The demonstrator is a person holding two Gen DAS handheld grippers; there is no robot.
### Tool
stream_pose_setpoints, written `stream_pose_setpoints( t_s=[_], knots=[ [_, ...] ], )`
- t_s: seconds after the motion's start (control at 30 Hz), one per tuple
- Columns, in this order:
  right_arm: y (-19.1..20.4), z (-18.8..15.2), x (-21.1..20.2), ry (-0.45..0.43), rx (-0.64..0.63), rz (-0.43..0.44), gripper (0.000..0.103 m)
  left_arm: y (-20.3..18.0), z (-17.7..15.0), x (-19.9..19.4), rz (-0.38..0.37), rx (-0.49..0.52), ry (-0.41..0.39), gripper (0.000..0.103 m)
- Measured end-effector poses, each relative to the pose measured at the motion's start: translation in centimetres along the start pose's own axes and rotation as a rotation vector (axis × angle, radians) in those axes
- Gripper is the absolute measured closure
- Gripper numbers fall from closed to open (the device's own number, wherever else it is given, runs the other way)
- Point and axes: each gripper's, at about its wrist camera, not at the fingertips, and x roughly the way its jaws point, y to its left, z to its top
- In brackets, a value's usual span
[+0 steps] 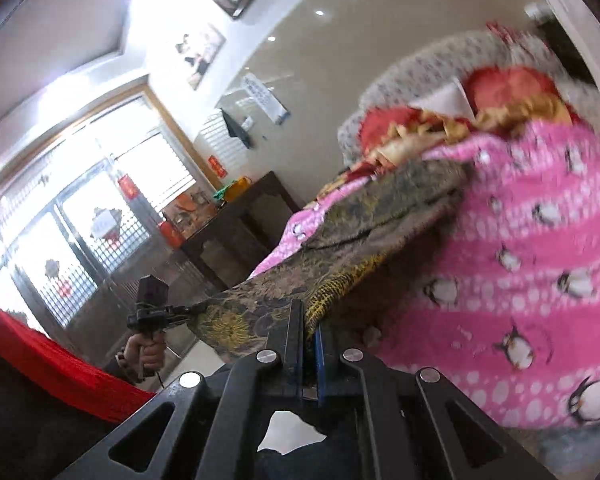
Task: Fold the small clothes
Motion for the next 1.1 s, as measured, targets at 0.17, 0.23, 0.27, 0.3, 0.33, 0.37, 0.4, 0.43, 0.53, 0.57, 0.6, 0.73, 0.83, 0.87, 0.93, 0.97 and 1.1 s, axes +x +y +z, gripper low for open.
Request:
stream_pose_setpoints(
  t_s=[0.17, 0.23, 0.27, 0.3, 0.33, 0.37, 0.4, 0.43, 0.53, 0.57, 0.6, 0.73, 0.83, 0.87, 0.93, 0.97, 1.1],
  knots=[
    [2.4, 1.6, -3.7, -0.049, -0.061, -0.017, 0.099, -2.2, -0.8, -3.8, -0.070, 0.017, -0.034, 0.099],
    [3.1, 1.9, -4.5, -0.044, -0.080, -0.019, 0.099, -3.4, -0.7, -4.6, -0.089, 0.037, -0.042, 0.099],
    [3.5, 2.1, -4.8, -0.045, -0.087, -0.016, 0.099, -4.1, -0.5, -5.0, -0.101, 0.046, -0.049, 0.099],
    [3.5, 2.2, -4.9, -0.045, -0.089, -0.013, 0.099, -4.4, -0.3, -5.1, -0.115, 0.048, -0.055, 0.099],
    [3.6, 2.3, -5.1, -0.045, -0.094, -0.012, 0.099, -4.6, 0.0, -5.2, -0.125, 0.051, -0.062, 0.099],
    [3.4, 2.5, -5.2, -0.048, -0.096, -0.018, 0.099, -4.6, 0.5, -5.0, -0.125, 0.054, -0.070, 0.099],
    [3.0, 2.8, -5.1, -0.052, -0.091, -0.030, 0.099, -4.5, 1.0, -4.7, -0.125, 0.050, -0.075, 0.099],
    [2.7, 3.0, -4.9, -0.057, -0.084, -0.041, 0.099, -3.9, 2.1, -3.8, -0.128, 0.031, -0.086, 0.099],
    [0.1, 4.3, -2.7, -0.080, -0.045, -0.077, 0.099, -1.9, 5.0, -1.2, -0.072, -0.030, -0.109, 0.099],
    [-0.8, 4.8, -1.6, -0.085, -0.041, -0.102, 0.099, -1.0, 6.2, 0.0, -0.053, -0.062, -0.122, 0.099],
    [-1.9, 5.5, -0.2, -0.081, -0.037, -0.147, 0.099, 0.1, 7.9, 1.8, -0.034, -0.099, -0.133, 0.099],
    [-6.9, 8.8, 6.4, -0.060, -0.038, -0.302, 0.099, 2.9, 13.1, 8.1, 0.077, -0.124, -0.141, 0.099],
    [-10.8, 10.9, 10.9, -0.037, -0.028, -0.401, 0.099, 5.1, 16.5, 13.2, 0.124, -0.146, -0.122, 0.099],
    [-12.0, 11.5, 12.2, -0.026, -0.031, -0.434, 0.099, 5.6, 17.2, 14.2, 0.137, -0.147, -0.119, 0.099],
    [-14.8, 12.5, 14.8, 0.006, -0.009, -0.475, 0.099, 6.6, 18.6, 16.2, 0.162, -0.152, -0.108, 0.099],
    [-15.8, 12.8, 15.9, 0.021, -0.007, -0.497, 0.099, 7.3, 19.4, 17.4, 0.187, -0.154, -0.105, 0.099],
    [-19.6, 13.0, 19.7, 0.087, 0.035, -0.548, 0.099, 10.1, 20.9, 21.1, 0.268, -0.170, -0.056, 0.099]
  ],
)
